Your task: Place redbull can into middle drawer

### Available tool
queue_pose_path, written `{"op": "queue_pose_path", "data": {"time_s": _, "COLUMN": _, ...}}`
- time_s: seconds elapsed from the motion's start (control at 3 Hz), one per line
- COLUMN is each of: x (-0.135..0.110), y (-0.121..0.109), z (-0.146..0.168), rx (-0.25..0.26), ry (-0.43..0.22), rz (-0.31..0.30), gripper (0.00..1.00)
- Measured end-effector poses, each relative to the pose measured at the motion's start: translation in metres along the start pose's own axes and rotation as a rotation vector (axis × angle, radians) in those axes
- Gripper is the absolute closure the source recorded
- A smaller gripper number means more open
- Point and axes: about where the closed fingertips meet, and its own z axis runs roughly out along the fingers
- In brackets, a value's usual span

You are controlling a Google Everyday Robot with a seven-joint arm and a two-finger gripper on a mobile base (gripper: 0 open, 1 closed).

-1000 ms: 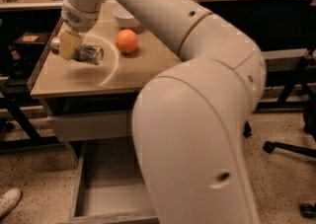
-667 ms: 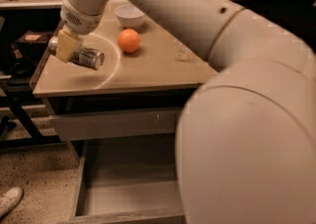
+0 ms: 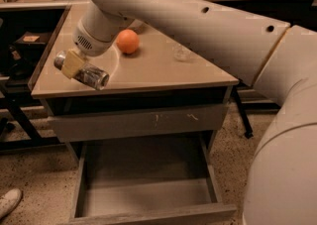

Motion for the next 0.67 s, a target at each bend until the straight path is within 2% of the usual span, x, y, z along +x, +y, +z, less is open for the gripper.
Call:
{"op": "queue_pose_path", "data": {"time_s": 0.33, "x": 0.016, "y": 0.018, "z": 0.004, "rx": -0.014, "ry": 0.015, "rz": 0.023, "gripper": 1.0}}
{"op": "queue_pose_path", "data": {"time_s": 0.67, "x": 0.038, "y": 0.049, "z": 0.002, "rx": -0.03, "ry": 0.022, "rz": 0.076, "gripper": 1.0}}
